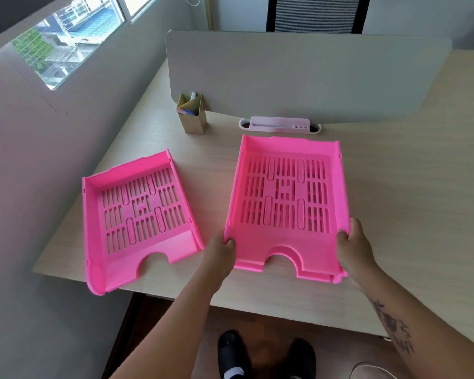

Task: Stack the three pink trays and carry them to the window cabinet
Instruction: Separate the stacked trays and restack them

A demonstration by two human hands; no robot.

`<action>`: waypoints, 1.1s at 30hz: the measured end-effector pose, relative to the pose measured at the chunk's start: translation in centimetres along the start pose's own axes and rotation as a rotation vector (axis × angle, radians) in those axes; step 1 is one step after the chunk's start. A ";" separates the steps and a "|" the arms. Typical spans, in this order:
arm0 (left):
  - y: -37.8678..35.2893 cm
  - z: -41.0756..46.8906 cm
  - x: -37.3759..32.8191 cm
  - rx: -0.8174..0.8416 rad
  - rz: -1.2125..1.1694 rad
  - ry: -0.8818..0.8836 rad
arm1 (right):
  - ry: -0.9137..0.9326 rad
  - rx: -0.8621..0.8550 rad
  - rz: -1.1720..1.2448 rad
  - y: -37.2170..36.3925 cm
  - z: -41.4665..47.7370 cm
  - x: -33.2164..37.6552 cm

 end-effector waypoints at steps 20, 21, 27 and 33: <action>25.6 -3.3 15.0 -0.589 0.131 0.328 | 0.344 0.446 -0.166 -25.0 -6.4 20.1; 25.7 -3.2 15.6 -0.584 0.162 0.307 | 0.246 0.469 -0.209 -26.0 -5.9 19.1; 27.6 -5.0 11.6 -0.767 0.185 0.130 | 0.383 0.342 -0.106 -24.7 -6.4 20.3; 23.7 -6.5 2.0 -0.715 0.239 -0.143 | 0.561 0.076 0.055 -14.3 -7.3 20.3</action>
Point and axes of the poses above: each hand's wrist, its own z-axis towards the middle knuckle, its own y-axis out of the back of the hand, x = y × z, the point moved 6 cm from there along z, towards the middle knuckle, and after that the axes turned 5 degrees about x, right-handed, at the moved point
